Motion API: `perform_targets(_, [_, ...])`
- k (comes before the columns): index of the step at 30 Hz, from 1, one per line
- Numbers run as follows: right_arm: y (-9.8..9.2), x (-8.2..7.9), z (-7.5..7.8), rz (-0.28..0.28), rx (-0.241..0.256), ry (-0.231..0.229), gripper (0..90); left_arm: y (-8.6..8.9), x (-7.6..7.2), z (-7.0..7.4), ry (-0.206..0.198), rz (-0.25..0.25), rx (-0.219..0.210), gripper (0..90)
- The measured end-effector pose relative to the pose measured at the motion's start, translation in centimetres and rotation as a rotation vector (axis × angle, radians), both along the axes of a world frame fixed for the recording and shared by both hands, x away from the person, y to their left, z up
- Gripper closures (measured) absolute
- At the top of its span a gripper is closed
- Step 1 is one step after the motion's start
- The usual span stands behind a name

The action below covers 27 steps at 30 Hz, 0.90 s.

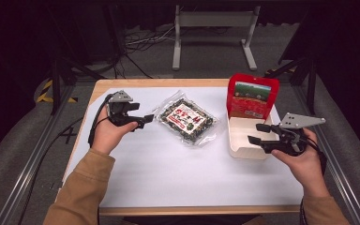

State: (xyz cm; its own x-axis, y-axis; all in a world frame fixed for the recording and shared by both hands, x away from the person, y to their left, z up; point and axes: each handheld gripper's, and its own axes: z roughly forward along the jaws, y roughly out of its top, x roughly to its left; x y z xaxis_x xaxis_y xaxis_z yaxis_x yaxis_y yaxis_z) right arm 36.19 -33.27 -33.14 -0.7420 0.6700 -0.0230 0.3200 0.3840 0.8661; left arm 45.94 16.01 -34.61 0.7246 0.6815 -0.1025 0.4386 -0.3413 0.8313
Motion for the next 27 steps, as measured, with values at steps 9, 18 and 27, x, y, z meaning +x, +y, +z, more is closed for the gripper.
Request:
perform_targets(9, [0.4,-0.2,-0.2,0.019,0.005,-0.024,41.4,-0.4,3.0,-2.4,0.093,0.083,-0.067,36.4])
perform_targets(18, [0.8,-1.4,-0.1,0.057,0.046,-0.059,46.6,-0.5,5.3,-4.6,0.136,0.133,-0.109,40.1])
perform_targets(27, [0.9,-2.4,-0.1,0.091,0.049,-0.066,50.8,-0.5,7.2,-6.4,0.169,0.158,-0.092,49.9])
